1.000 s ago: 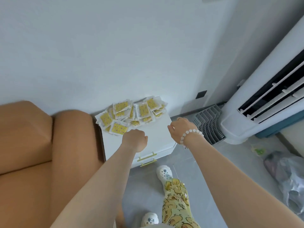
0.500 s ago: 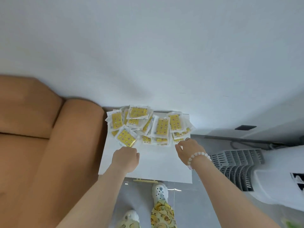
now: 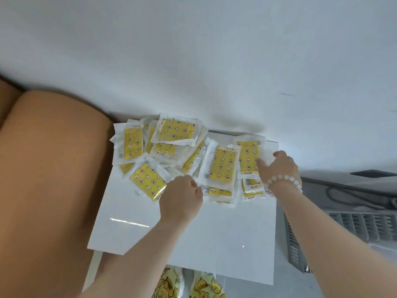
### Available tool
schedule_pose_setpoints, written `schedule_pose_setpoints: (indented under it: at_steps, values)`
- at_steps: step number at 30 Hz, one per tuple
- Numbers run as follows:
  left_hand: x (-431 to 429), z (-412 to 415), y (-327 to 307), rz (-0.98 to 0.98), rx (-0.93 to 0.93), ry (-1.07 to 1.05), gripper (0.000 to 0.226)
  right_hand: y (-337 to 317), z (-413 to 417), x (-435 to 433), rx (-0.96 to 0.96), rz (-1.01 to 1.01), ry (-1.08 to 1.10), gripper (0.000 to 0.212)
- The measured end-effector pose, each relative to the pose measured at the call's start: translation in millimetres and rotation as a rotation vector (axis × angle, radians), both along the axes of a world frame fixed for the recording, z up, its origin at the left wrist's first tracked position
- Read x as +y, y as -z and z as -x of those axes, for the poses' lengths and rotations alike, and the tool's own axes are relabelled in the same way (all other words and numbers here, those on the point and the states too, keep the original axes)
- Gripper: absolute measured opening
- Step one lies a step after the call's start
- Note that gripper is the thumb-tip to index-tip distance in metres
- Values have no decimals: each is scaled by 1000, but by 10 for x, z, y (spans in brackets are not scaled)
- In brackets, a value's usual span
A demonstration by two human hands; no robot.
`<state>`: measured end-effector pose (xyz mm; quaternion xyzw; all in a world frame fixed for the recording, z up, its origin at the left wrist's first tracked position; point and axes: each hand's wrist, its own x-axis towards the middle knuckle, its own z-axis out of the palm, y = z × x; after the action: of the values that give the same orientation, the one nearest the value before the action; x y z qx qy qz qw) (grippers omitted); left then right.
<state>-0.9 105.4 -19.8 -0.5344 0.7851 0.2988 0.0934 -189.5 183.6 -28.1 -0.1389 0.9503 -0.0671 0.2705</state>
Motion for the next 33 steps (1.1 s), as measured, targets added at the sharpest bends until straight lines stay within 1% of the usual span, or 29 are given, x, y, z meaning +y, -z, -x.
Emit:
schedule_pose_setpoints:
  at_steps: [1, 3, 4, 6, 8, 11, 12, 14, 15, 17, 18, 20, 22, 23, 25, 27, 29, 30, 32, 33]
  values:
    - [-31, 104, 45, 11, 55, -48, 21, 78, 39, -101, -3, 30, 57, 60]
    - [-62, 314, 125, 64, 137, -113, 33, 197, 86, -223, 9, 39, 101, 68]
    - [-58, 419, 168, 93, 151, -126, 40, 239, 88, -242, 26, 39, 102, 70]
    - [-16, 597, 246, 125, 117, -111, 55, 292, 69, -212, 74, 57, 109, 67]
    - [77, 697, 330, 123, 47, -28, 69, 338, 10, -135, 97, 88, 137, 59]
    - [220, 711, 420, 136, -94, 259, 88, 391, -95, -8, 101, 144, 225, 45]
    - [250, 689, 471, 147, -119, 323, 90, 397, -130, 25, 94, 152, 242, 42]
    - [264, 633, 513, 152, -148, 376, 88, 409, -190, 56, 87, 177, 274, 37]
    - [253, 608, 518, 176, -128, 371, 84, 406, -230, 59, 71, 198, 311, 34]
    - [255, 579, 539, 195, -46, 348, 69, 368, -318, 45, 20, 238, 394, 27]
    - [244, 569, 516, 180, -10, 349, 62, 351, -374, 26, -25, 265, 451, 25]
    - [196, 576, 442, 121, 70, 326, 60, 286, -466, -15, -195, 362, 585, 29]
    - [153, 586, 308, 138, 144, 299, 64, 159, -520, -78, -498, 567, 744, 36]
    - [157, 577, 247, 144, 181, 277, 61, 63, -543, -106, -649, 665, 793, 34]
    - [245, 570, 141, 208, 213, 292, 49, -92, -560, -141, -911, 775, 806, 30]
    - [379, 558, 48, 160, 195, 324, 48, -149, -574, -87, -1064, 813, 777, 33]
    - [532, 543, 17, 22, 195, 314, 52, -224, -633, 5, -1153, 851, 793, 32]
    - [609, 519, 26, -30, 175, 324, 54, -188, -649, 70, -1164, 857, 820, 31]
    - [728, 448, -5, -60, 181, 340, 56, -114, -672, 198, -1081, 793, 857, 32]
    - [760, 407, -34, -90, 219, 365, 57, -49, -678, 268, -1037, 748, 882, 32]
